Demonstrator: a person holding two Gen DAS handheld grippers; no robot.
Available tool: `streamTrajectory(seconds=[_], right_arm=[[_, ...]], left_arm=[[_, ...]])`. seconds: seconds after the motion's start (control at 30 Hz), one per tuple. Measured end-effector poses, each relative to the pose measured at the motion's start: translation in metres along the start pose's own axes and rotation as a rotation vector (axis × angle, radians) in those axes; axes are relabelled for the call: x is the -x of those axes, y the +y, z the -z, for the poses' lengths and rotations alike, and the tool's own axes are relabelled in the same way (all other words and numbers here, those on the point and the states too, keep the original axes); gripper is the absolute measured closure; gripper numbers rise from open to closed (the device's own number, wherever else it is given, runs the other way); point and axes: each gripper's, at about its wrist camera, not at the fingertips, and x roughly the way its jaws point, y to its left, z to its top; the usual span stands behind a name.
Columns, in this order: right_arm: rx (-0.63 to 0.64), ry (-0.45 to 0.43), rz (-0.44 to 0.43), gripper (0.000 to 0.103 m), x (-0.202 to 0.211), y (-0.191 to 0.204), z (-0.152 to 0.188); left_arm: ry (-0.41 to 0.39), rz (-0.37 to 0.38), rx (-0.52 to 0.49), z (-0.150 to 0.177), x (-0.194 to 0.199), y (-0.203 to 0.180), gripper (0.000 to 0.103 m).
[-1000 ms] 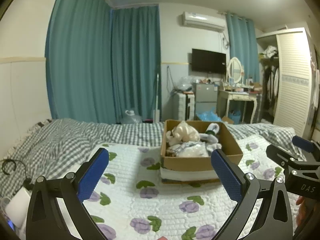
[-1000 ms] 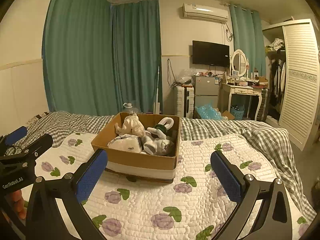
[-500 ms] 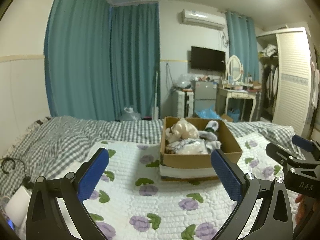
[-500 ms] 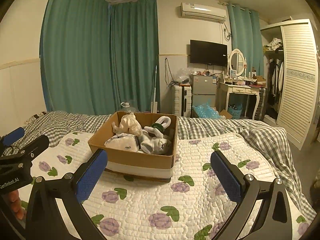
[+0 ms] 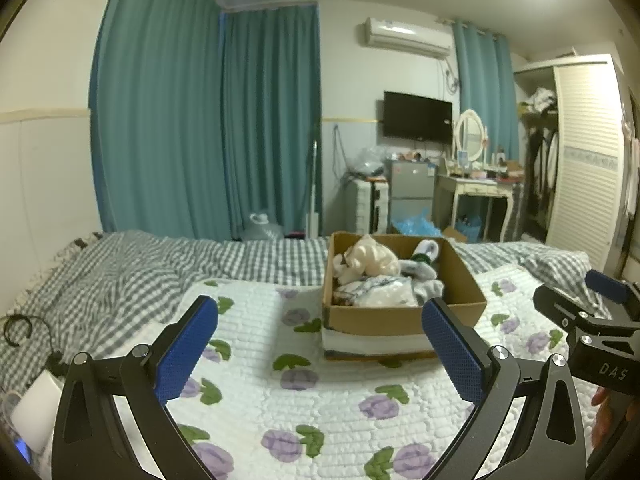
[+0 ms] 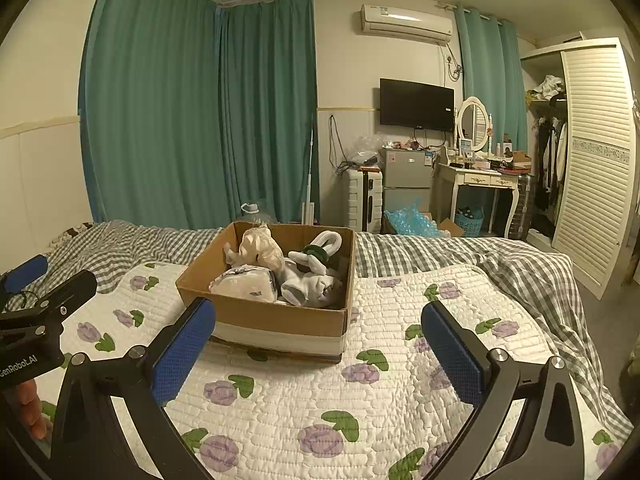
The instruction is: Organize soft objects
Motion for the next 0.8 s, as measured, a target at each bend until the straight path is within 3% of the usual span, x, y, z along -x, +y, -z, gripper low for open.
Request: streamTrajectory(seconds=[0.8], right_arm=[[-0.005, 0.005, -0.001, 0.000, -0.0026, 0.0013, 0.0008]], left_arm=[[0.002, 0.000, 0.000, 0.0007, 0.0003, 0.0007, 0.000]])
